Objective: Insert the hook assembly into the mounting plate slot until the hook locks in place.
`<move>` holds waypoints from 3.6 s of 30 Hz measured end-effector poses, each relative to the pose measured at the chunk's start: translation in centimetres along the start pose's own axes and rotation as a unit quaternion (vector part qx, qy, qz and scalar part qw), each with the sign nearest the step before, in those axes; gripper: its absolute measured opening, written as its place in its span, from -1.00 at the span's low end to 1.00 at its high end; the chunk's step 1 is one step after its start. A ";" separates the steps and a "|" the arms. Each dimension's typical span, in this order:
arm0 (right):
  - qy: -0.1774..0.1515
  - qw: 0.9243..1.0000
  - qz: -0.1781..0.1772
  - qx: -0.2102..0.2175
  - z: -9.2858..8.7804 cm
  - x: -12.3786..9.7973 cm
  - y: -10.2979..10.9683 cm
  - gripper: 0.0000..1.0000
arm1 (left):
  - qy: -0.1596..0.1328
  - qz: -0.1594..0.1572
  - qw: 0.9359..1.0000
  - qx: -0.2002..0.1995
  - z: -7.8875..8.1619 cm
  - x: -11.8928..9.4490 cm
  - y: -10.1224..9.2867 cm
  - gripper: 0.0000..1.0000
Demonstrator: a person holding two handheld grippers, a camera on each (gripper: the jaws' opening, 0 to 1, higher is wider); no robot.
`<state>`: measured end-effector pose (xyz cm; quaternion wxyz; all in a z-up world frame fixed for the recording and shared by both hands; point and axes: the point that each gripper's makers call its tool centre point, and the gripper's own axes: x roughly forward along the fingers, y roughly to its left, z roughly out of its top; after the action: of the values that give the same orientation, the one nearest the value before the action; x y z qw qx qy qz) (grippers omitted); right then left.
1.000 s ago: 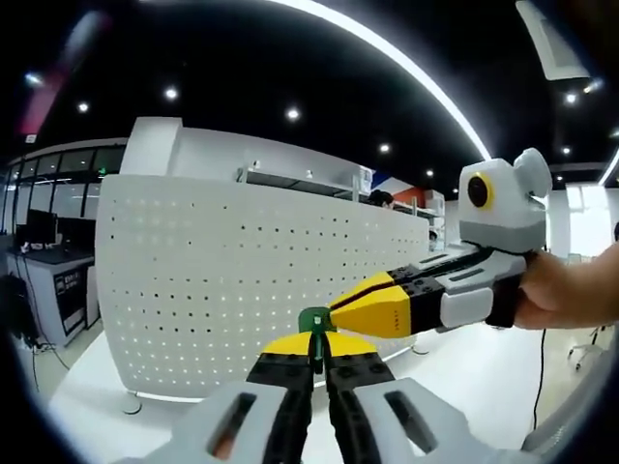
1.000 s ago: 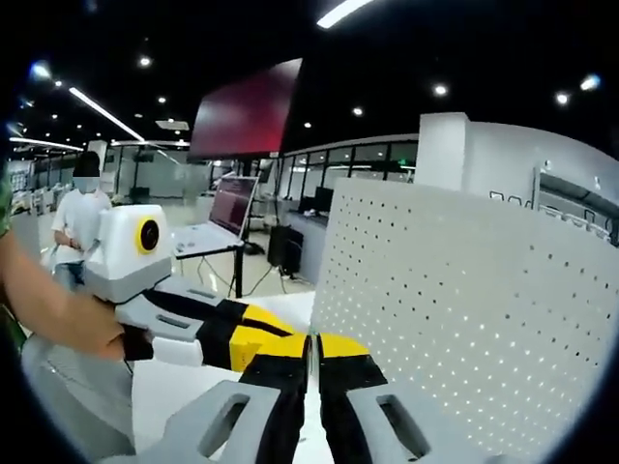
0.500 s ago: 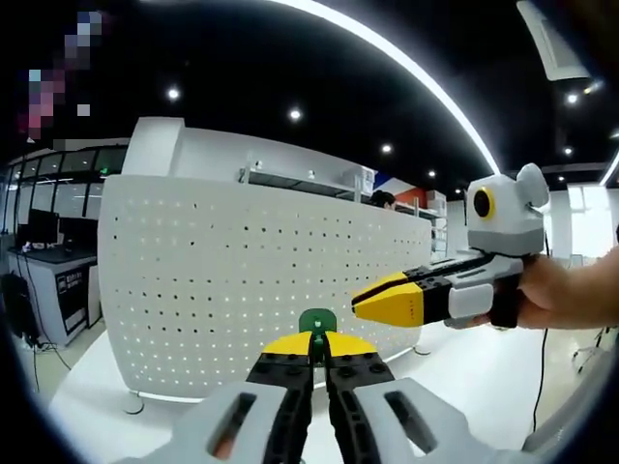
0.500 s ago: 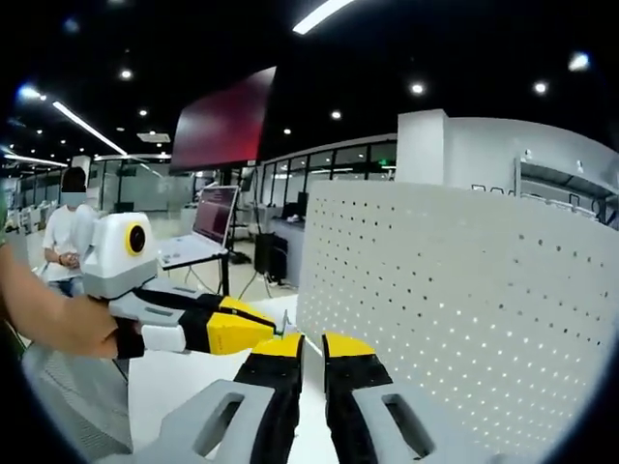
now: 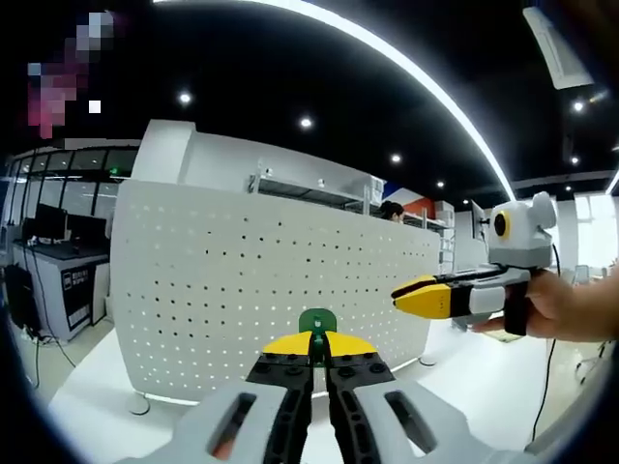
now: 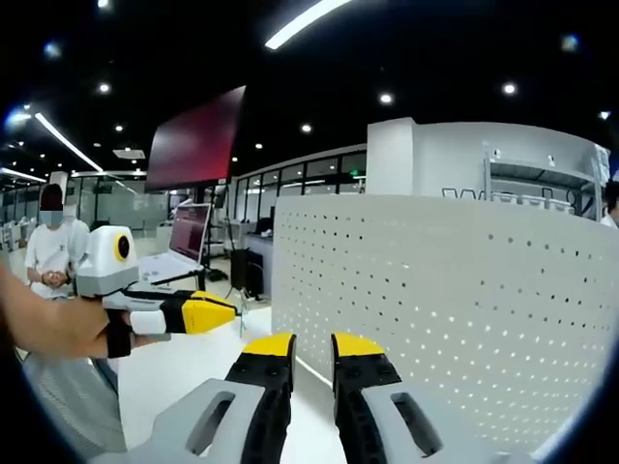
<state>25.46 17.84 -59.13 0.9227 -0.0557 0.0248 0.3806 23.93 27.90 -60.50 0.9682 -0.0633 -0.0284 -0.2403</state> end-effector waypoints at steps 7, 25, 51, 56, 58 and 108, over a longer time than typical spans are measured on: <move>-0.005 1.000 -0.011 0.013 0.2 -0.9 -0.8 -0.56 | -0.011 0.007 1.000 0.004 1.1 -0.4 0.6 -0.93; -0.018 0.999 -0.030 0.037 1.0 -3.7 -1.7 -0.16 | -0.039 0.038 0.998 0.013 3.9 -0.9 3.2 -0.93; -0.025 0.999 -0.044 0.020 2.7 -5.4 -2.8 0.15 | -0.122 0.142 0.981 0.045 12.5 0.8 13.0 -0.93; -0.029 0.998 -0.049 0.017 3.3 -5.8 -3.0 0.17 | -0.128 0.153 0.978 0.052 13.2 1.7 13.9 -0.93; -0.029 0.998 -0.051 0.016 3.6 -5.9 -3.1 0.18 | -0.129 0.158 0.977 0.056 13.3 2.0 14.3 -0.93; -0.015 0.998 -0.060 0.014 4.8 -5.3 -2.8 0.21 | -0.085 0.195 0.970 0.118 11.7 8.6 22.0 -0.93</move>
<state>23.68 12.72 -53.63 0.9447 -0.0381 0.0134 0.3253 41.57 44.74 -50.57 0.9910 0.0273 -0.1261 -0.0360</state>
